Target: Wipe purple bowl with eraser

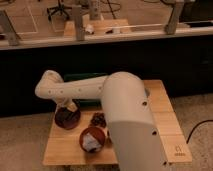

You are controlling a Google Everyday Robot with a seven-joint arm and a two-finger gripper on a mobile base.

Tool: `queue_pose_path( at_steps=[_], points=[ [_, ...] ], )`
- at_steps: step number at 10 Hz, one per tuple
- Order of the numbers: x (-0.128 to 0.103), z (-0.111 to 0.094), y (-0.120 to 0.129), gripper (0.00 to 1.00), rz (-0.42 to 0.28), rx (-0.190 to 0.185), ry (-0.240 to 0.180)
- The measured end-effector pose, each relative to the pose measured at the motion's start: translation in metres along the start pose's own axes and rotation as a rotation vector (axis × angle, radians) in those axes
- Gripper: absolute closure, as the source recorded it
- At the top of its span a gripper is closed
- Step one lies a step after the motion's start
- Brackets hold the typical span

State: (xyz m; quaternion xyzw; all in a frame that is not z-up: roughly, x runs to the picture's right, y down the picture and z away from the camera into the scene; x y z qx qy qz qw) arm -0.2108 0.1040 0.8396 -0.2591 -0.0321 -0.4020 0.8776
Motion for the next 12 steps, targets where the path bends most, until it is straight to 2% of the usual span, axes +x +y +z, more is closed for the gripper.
queue_pose_path(
  at_steps=[2, 5, 6, 9, 12],
  points=[
    [-0.015, -0.003, -0.003, 0.68, -0.024, 0.009, -0.012],
    [-0.044, -0.011, 0.010, 0.68, -0.064, 0.029, -0.033],
    [-0.047, -0.012, 0.016, 0.68, -0.069, 0.028, -0.035],
    [-0.040, -0.008, 0.038, 0.68, -0.062, 0.011, -0.034],
    [-0.017, 0.005, 0.053, 0.68, -0.017, -0.016, -0.024]
  ],
)
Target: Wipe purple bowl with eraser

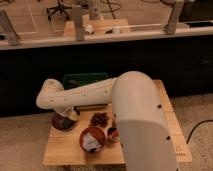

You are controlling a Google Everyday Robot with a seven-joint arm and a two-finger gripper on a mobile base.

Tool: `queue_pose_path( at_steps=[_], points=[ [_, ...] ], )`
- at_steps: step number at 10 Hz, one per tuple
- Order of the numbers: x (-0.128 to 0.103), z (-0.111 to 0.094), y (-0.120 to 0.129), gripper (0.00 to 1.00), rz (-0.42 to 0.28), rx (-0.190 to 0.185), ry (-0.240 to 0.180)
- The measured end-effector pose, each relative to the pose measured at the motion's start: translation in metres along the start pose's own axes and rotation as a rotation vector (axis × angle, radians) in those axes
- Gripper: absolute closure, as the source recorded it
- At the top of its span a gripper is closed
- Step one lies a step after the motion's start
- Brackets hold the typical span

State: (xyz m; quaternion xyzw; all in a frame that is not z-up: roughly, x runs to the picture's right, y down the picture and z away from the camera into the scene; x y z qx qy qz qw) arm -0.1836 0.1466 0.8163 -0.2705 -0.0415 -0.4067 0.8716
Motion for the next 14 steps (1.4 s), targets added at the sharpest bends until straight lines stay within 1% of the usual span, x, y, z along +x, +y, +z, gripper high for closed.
queue_pose_path(
  at_steps=[2, 5, 8, 9, 10, 12, 14],
  points=[
    [0.023, 0.009, -0.004, 0.68, 0.035, -0.011, 0.013],
    [0.038, 0.016, -0.017, 0.68, 0.050, -0.014, 0.021],
    [0.030, 0.015, -0.031, 0.68, 0.032, -0.007, 0.022],
    [0.025, 0.013, -0.035, 0.68, 0.023, -0.002, 0.019],
    [0.016, 0.009, -0.039, 0.68, 0.008, 0.011, 0.015],
    [0.004, 0.000, -0.040, 0.68, -0.012, 0.030, 0.007],
    [-0.006, -0.010, -0.034, 0.68, -0.022, 0.050, -0.005]
  ],
)
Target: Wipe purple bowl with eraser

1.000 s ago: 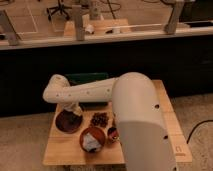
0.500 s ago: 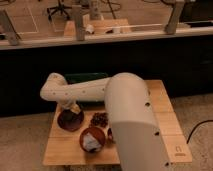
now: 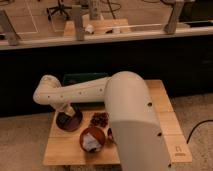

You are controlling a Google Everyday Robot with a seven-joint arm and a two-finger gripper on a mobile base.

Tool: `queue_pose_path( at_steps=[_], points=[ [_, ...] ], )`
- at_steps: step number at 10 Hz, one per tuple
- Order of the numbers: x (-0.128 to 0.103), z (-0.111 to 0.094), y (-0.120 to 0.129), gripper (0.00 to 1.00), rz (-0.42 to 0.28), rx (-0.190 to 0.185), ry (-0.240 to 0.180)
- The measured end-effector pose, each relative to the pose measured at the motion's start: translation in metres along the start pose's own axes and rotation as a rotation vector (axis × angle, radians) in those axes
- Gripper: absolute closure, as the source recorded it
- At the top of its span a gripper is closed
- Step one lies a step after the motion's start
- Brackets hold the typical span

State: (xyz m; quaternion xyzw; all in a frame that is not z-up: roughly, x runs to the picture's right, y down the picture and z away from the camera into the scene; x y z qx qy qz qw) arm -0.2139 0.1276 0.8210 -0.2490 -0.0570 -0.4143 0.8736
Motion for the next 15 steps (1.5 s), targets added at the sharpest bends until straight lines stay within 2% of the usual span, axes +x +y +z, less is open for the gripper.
queue_pose_path(
  at_steps=[2, 4, 8, 10, 12, 15],
  points=[
    [-0.010, -0.007, 0.009, 0.68, -0.006, 0.011, -0.013],
    [-0.015, -0.007, 0.021, 0.68, -0.002, 0.007, -0.026],
    [-0.002, 0.004, 0.039, 0.68, 0.024, -0.028, -0.022],
    [0.012, 0.012, 0.046, 0.68, 0.040, -0.062, 0.012],
    [0.026, 0.018, 0.045, 0.68, 0.056, -0.080, 0.041],
    [0.045, 0.019, 0.030, 0.68, 0.072, -0.077, 0.066]
  ],
)
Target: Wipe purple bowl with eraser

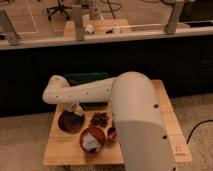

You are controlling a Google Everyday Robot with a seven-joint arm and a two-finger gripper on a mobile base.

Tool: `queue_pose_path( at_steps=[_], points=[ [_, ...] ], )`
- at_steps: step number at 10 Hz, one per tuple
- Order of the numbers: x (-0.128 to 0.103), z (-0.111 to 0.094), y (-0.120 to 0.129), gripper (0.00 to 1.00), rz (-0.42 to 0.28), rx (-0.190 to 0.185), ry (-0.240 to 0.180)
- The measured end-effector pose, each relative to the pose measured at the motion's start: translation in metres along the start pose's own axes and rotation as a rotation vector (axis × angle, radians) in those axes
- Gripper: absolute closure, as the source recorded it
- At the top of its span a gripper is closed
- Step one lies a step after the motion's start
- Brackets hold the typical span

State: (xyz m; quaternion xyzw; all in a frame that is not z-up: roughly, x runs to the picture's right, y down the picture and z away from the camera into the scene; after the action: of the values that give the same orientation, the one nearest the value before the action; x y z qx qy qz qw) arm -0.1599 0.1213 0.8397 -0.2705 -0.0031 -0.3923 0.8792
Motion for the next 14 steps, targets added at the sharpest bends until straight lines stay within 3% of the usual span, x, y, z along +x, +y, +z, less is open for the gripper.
queue_pose_path(
  at_steps=[6, 10, 14],
  points=[
    [-0.027, -0.018, -0.033, 0.68, -0.046, 0.057, -0.033],
    [-0.042, -0.041, -0.030, 0.68, -0.078, 0.109, -0.057],
    [-0.055, -0.037, -0.011, 0.68, -0.095, 0.095, -0.078]
  ],
)
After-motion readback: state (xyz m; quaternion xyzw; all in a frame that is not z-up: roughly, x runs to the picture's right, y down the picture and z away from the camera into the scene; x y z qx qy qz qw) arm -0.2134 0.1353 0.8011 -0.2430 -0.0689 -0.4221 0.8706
